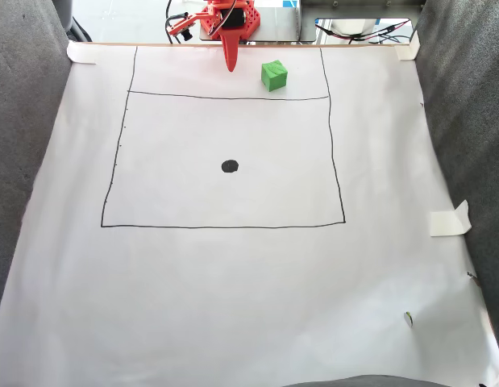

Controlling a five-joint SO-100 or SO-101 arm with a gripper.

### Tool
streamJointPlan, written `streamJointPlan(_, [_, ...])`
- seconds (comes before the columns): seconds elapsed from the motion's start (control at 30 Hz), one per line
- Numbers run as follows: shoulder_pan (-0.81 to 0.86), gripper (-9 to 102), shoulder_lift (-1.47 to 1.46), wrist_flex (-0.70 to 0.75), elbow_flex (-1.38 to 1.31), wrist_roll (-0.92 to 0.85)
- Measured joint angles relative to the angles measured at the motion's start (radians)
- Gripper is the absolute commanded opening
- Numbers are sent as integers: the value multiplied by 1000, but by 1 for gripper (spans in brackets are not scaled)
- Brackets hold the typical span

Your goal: Grasp the colored block, Place it on the black dot, and then return the arm to the default position.

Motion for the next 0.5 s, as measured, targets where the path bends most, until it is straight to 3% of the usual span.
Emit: streamJointPlan(0.5, [25,0,0,0,0,18])
